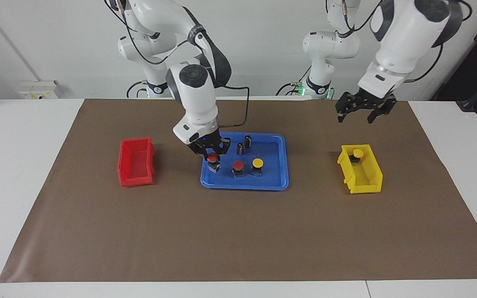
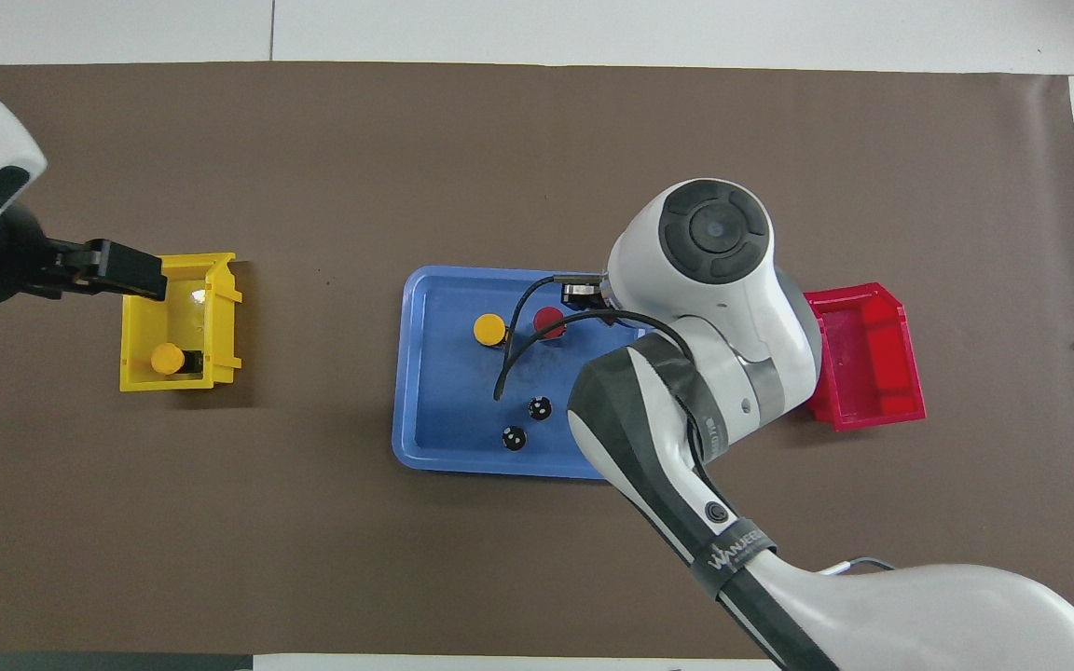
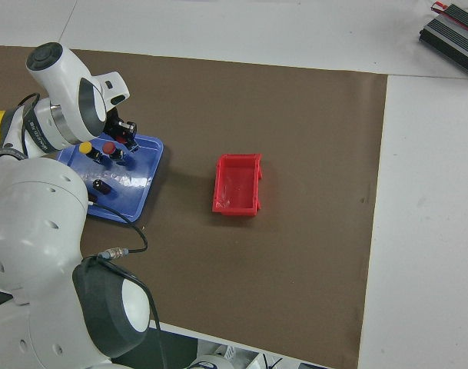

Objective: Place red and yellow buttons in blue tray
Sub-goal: 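Place the red button in the tray while the left gripper returns to holder, then withdraw the right gripper while the left gripper grasps the last yellow button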

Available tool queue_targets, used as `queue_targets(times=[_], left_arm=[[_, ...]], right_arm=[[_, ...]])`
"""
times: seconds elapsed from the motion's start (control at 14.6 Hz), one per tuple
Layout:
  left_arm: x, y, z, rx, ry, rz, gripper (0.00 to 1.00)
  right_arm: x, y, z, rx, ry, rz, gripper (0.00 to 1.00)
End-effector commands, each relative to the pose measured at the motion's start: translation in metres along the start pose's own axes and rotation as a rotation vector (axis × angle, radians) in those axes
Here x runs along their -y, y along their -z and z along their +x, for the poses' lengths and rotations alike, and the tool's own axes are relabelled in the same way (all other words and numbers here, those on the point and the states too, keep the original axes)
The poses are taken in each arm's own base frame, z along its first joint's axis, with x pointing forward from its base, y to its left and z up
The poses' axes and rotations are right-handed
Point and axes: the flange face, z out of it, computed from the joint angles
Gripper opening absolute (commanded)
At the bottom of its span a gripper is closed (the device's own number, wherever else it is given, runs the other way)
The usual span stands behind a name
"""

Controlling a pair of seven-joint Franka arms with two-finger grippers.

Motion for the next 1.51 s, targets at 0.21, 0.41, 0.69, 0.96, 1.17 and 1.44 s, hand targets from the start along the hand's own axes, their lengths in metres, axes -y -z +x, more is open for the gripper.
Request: queue_targets(times=[0.21, 0.41, 0.69, 0.96, 1.17, 1.44], left_arm=[[0.062, -0.036, 0.002, -0.080, 0.032, 0.011, 1.00], [0.072, -0.118, 0.006, -0.099, 0.046, 0.015, 0.97], [0.078, -0.175, 0.008, -0.030, 0.067, 0.009, 0.77], [0.073, -0.211, -0.011, 0.011, 0.062, 0.007, 0.64], [0.074, -0.233, -0.019, 0.017, 0.063, 0.008, 0.64], [0.079, -0.256, -0.032, 0.023, 0.081, 0.009, 0.64]], right_arm=[[-0.010, -0.027, 0.004, 0.023, -0.015, -0.036, 0.25], [-0.013, -0.035, 0.002, 0.028, -0.018, -0.039, 0.27], [-0.016, -0.039, 0.001, 0.027, -0.021, -0.039, 0.64], [-0.023, 0.013, 0.028, -0.006, -0.047, -0.026, 1.00], [-0.063, 0.076, 0.055, -0.013, -0.083, -0.053, 1.00], [-0.135, 0.154, 0.052, 0.001, -0.067, -0.062, 1.00]])
